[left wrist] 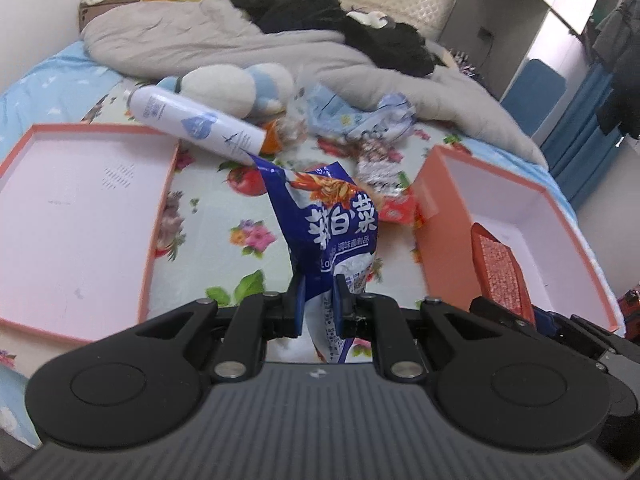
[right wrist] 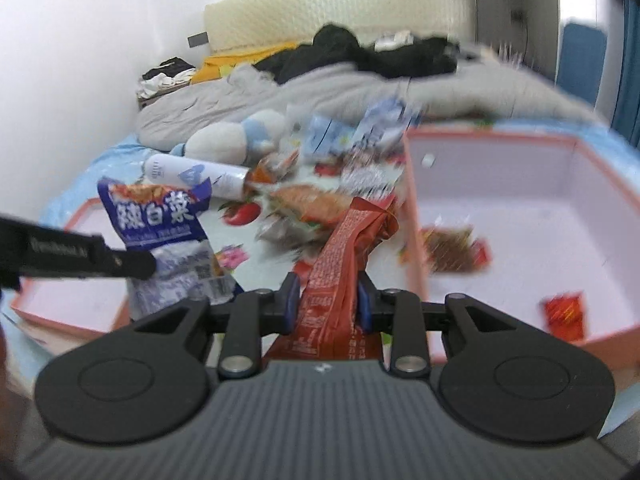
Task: Organize snacks
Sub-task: 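Lift both held snacks and carry them over the orange box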
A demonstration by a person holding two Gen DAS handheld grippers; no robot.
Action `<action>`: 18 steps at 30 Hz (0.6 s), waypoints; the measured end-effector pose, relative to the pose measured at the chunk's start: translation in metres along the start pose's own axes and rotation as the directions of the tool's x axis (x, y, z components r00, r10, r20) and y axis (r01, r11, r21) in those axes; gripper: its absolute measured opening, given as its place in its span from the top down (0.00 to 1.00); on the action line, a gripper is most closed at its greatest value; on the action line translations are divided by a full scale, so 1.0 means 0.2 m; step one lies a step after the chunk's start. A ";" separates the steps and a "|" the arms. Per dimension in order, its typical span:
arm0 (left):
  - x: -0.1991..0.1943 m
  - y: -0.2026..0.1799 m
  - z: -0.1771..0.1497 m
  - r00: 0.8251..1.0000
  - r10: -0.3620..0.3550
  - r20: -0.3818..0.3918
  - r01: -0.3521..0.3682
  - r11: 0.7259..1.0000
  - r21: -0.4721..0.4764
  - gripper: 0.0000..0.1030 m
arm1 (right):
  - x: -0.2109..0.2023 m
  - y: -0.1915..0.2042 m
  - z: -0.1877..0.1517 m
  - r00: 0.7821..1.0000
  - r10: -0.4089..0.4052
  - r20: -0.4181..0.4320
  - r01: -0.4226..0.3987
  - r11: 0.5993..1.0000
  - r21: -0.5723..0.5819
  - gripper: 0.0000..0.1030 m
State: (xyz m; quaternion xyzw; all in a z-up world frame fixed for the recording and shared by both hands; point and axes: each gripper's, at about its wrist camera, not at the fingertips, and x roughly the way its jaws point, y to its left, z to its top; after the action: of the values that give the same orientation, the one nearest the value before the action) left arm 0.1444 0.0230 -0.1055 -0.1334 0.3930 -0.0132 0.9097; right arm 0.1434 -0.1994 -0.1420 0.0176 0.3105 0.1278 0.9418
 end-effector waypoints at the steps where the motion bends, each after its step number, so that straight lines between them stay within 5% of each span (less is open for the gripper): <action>1: -0.01 -0.02 0.01 1.000 -0.006 0.003 0.006 1.000 0.006 0.84 | -0.01 -0.01 0.02 1.000 -0.001 0.006 0.001 1.000 0.003 0.69; 18: -0.19 -0.45 0.26 0.987 -0.134 0.086 0.122 0.984 0.127 0.84 | -0.30 -0.26 0.33 0.982 -0.073 0.174 0.074 0.997 0.001 0.69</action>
State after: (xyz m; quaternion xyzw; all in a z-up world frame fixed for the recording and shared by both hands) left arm 0.1622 -0.0464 -0.0224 -0.1032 0.3386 -0.0893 0.9310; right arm 0.1483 -0.2619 -0.0607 0.0147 0.2271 0.0917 0.9694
